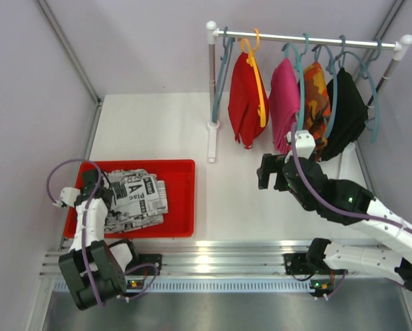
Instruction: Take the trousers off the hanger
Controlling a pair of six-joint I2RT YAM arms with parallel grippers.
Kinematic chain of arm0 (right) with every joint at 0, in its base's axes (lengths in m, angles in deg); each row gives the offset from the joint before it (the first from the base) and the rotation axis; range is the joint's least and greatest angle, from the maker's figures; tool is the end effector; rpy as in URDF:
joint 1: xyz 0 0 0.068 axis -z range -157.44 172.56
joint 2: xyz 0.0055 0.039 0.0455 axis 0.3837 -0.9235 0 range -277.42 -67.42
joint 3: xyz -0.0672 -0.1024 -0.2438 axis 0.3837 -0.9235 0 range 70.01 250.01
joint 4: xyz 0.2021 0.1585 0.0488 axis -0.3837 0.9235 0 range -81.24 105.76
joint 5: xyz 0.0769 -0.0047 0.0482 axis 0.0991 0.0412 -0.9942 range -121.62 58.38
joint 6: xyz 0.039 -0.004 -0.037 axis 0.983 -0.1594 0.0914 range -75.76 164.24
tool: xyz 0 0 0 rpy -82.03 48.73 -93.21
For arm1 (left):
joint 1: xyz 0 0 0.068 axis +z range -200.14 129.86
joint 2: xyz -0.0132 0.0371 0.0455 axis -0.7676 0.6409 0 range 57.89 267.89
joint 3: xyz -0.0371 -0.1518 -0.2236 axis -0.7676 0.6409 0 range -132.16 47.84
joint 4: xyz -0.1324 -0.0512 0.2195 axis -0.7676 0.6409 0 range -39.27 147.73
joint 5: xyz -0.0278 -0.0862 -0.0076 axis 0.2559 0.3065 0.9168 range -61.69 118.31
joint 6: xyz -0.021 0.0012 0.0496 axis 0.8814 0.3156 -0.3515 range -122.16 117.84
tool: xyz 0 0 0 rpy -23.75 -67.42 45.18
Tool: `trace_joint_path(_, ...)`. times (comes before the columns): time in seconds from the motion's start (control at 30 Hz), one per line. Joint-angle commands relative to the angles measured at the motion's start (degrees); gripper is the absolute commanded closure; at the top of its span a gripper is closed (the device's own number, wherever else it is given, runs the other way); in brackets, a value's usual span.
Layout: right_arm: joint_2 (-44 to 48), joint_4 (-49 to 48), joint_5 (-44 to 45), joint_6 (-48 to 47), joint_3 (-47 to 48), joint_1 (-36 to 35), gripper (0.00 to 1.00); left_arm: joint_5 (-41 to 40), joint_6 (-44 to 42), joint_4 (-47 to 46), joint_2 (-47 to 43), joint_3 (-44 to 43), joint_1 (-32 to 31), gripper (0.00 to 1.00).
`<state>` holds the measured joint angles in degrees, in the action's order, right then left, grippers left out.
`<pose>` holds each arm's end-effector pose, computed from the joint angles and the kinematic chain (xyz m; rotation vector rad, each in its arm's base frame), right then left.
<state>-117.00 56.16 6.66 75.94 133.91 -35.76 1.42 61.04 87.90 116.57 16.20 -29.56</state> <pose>0.1010 0.1219 0.3775 -0.0937 2.0223 0.2743 0.1575 0.0763 0.1860 -1.7967 1.7951 0.3539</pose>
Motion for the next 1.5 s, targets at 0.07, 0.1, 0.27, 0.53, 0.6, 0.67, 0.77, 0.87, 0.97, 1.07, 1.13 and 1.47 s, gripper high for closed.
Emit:
trace_joint_path(0.07, -0.9, 0.0, 0.9, 0.0, 2.5, 1.2, 0.0, 9.5, -14.0, -18.2, 1.5, 1.7, 3.7, 0.25)
trace_joint_path(0.1, -1.1, -0.1, 0.9, 0.0, 2.5, 1.3, 0.0, 11.7, -15.0, -22.4, 1.5, 2.0, 3.9, 0.26)
trace_joint_path(0.27, -2.5, -0.7, 0.8, -0.4, 2.9, 1.5, 0.0, 24.1, -18.6, -31.2, 5.1, 2.6, 3.9, 0.3)
trace_joint_path(0.53, -3.5, -1.9, 0.7, -1.3, 3.2, 1.8, 0.0, 34.9, -20.6, -32.1, 10.6, 0.1, 4.0, 0.34)
trace_joint_path(0.6, -3.3, -1.8, 0.6, -1.4, 3.0, 2.0, 0.0, 33.9, -20.5, -31.7, 7.8, 0.2, 4.0, 0.33)
trace_joint_path(0.67, -3.1, -1.8, 0.6, -1.5, 2.8, 2.1, 0.0, 32.7, -20.2, -32.3, 4.2, 0.4, 3.9, 0.32)
trace_joint_path(0.77, -2.9, -1.9, 0.5, -1.5, 2.8, 2.3, 0.0, 33.7, -19.7, -34.1, 2.2, 0.9, 3.9, 0.31)
trace_joint_path(0.87, -2.9, -2.0, 0.3, -1.6, 2.7, 2.3, 0.0, 28.3, -17.1, -27.7, 2.6, -2.4, 3.9, 0.3)
trace_joint_path(0.97, -2.5, -2.0, 0.2, -1.6, 2.5, 2.3, 0.0, 18.6, -15.0, -19.9, 2.7, -6.0, 4.0, 0.29)
trace_joint_path(1.07, -1.7, -2.1, 0.1, -1.3, 1.9, 2.3, 0.0, 10.8, -12.2, -14.9, 3.6, -8.8, 4.1, 0.29)
trace_joint_path(1.13, -1.0, -2.3, 0.0, -1.2, 1.7, 2.3, 0.0, 7.9, -11.1, -11.4, 4.8, -10.2, 4.6, 0.3)
trace_joint_path(1.47, -0.2, -2.0, -0.6, -0.9, 1.8, 2.4, 0.0, 4.7, -6.4, -10.5, 6.9, -6.2, 11.5, 0.32)
